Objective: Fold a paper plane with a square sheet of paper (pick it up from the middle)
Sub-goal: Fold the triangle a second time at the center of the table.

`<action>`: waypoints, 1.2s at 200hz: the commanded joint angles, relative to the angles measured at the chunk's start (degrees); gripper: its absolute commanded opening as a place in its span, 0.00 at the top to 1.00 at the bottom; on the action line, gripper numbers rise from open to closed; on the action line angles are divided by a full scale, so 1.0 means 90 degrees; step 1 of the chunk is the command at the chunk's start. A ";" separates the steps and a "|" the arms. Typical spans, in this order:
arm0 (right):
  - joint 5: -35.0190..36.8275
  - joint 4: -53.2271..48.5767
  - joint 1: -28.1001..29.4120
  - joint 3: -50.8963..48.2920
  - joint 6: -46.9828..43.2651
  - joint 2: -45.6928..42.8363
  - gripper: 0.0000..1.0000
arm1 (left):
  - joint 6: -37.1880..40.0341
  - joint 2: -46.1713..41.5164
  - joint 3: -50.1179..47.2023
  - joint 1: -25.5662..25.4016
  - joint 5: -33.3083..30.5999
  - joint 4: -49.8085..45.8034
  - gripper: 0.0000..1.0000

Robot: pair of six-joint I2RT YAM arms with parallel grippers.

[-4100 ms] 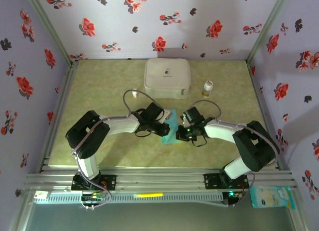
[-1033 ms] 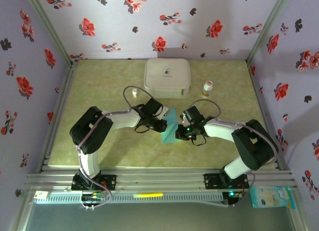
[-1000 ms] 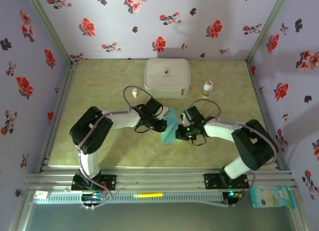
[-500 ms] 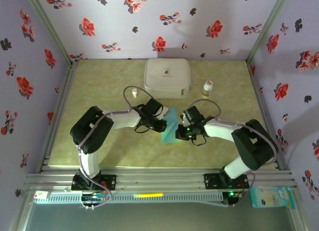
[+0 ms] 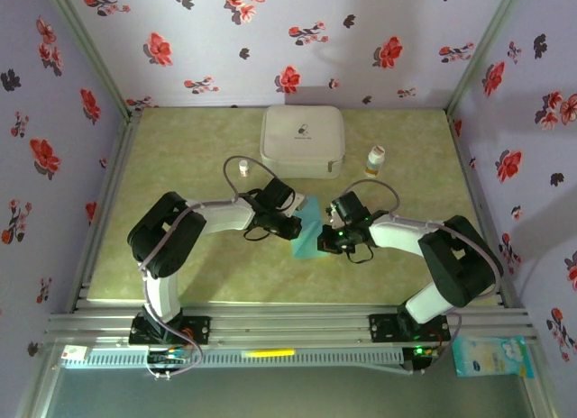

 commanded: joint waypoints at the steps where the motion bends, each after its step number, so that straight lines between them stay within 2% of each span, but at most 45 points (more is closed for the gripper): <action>1: 0.0290 -0.0576 -0.0008 -0.0142 -0.0090 0.0318 0.98 | 0.0183 0.0037 0.0051 0.0058 -0.0002 -0.0005 0.93; 72: 0.0280 -0.0571 -0.0008 -0.0144 -0.0097 0.0348 0.98 | 0.0209 -0.0145 -0.0007 0.0060 0.0002 0.0174 0.93; 240: 0.0218 -0.0493 -0.0008 -0.0023 0.0019 0.0179 0.95 | 0.0262 0.0249 -0.0161 0.0052 -0.0006 0.0123 0.94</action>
